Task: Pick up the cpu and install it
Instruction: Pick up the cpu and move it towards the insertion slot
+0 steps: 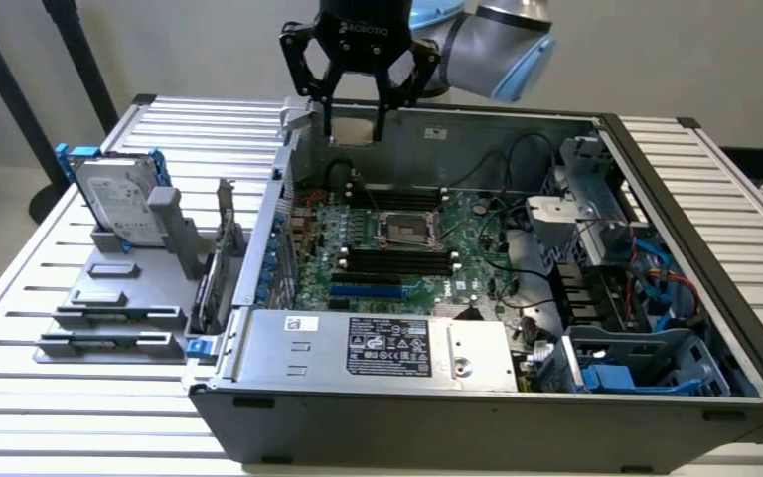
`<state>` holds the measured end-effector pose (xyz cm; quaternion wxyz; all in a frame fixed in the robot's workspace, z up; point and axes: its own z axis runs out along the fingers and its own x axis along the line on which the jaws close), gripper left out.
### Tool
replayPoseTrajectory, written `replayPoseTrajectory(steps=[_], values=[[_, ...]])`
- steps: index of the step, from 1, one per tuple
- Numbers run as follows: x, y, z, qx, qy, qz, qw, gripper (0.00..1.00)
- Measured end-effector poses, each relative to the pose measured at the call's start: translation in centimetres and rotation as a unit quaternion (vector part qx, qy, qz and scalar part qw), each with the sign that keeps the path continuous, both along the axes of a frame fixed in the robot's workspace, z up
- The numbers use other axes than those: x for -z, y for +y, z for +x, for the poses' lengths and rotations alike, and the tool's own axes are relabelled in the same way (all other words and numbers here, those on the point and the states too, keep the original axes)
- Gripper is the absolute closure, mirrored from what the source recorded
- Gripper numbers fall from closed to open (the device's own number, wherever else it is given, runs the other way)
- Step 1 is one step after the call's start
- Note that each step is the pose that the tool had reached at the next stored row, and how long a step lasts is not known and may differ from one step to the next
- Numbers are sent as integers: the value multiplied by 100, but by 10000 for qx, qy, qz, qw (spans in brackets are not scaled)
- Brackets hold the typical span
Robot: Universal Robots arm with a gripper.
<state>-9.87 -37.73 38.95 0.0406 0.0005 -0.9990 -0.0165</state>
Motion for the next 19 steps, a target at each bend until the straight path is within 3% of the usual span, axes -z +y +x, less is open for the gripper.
replayPoseTrajectory(steps=[6, 8, 15, 19], values=[[110, 177, 231, 0, 0, 0, 10000, 45], [145, 217, 320, 0, 0, 0, 10000, 45], [273, 238, 597, 0, 0, 0, 10000, 45], [345, 238, 661, 0, 0, -1, 10000, 45]])
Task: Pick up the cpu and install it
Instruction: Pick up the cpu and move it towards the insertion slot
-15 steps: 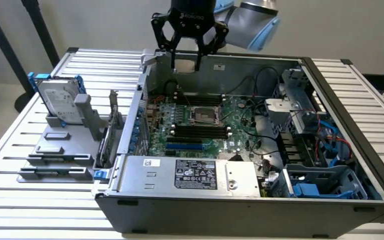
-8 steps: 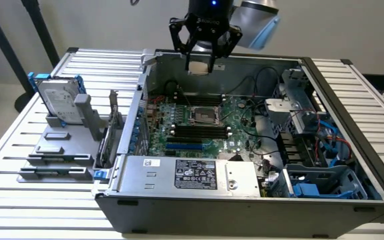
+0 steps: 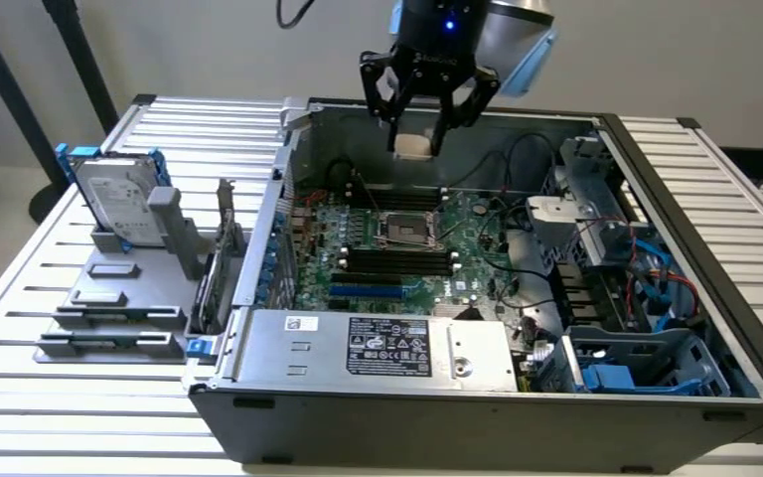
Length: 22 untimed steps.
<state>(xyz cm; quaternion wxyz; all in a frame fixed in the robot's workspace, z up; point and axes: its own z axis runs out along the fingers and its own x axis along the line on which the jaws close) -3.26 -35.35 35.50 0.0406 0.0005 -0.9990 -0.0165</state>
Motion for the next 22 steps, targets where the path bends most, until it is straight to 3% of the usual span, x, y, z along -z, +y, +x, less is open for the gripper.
replayPoseTrajectory(steps=[14, 18, 22], values=[[256, 6, 59, 0, -7, 0, 10000, 45], [328, 41, 59, -8, -35, 1, 10000, 45], [402, 107, 59, -8, -51, 0, 10000, 45]])
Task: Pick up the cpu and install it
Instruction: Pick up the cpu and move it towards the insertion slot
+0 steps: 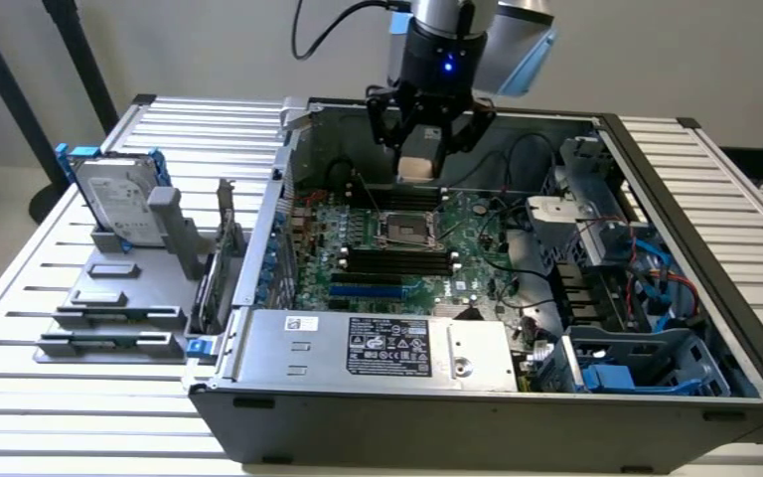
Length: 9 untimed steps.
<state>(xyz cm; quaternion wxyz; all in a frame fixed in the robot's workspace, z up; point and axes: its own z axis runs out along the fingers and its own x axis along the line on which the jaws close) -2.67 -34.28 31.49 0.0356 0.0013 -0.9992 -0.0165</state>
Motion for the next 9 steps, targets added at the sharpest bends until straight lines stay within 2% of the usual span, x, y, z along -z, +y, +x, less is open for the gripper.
replayPoseTrajectory(steps=[4, 9], values=[[72, 63, -1, 0, -10, 0, 10000, 45], [163, 101, -1, 0, -23, 0, 10000, 45]])
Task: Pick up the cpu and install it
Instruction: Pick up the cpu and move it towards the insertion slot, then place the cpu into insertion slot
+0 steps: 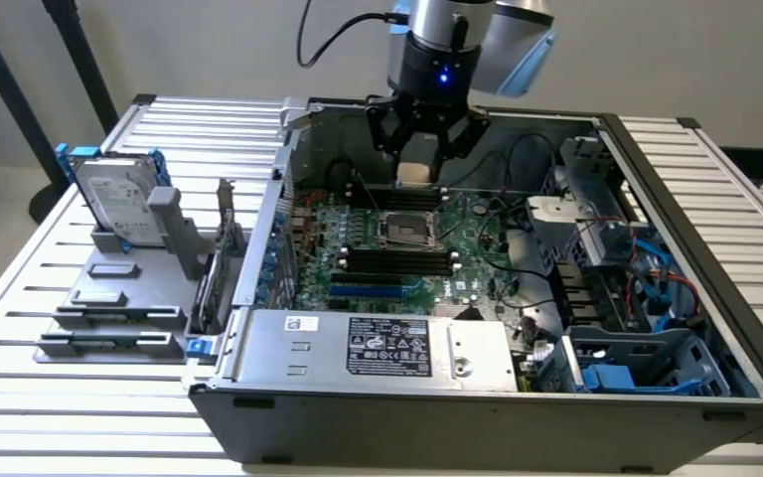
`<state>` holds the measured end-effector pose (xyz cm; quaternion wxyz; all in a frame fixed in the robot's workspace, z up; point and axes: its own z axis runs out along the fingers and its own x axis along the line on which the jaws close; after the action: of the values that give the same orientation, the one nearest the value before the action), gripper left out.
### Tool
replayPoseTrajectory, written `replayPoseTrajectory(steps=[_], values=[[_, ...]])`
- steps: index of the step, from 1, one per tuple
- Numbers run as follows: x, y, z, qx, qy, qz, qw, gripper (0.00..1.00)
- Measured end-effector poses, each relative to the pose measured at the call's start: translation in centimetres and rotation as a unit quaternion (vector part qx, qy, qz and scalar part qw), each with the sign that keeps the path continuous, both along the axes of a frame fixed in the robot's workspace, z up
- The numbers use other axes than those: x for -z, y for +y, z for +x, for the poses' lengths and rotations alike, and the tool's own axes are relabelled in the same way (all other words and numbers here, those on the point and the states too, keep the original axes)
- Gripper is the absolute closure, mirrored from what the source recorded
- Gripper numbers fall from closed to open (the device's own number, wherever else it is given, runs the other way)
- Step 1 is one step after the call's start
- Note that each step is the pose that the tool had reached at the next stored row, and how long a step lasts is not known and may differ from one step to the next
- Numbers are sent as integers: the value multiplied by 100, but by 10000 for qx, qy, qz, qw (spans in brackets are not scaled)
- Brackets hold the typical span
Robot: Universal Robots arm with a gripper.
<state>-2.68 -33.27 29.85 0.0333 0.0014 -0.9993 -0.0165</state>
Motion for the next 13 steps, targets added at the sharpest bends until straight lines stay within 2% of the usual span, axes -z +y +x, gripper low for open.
replayPoseTrajectory(steps=[6, 13], values=[[101, 12, 1, 0, -23, 1, 10000, 45], [101, 12, 0, 0, -23, 0, 10000, 45]])
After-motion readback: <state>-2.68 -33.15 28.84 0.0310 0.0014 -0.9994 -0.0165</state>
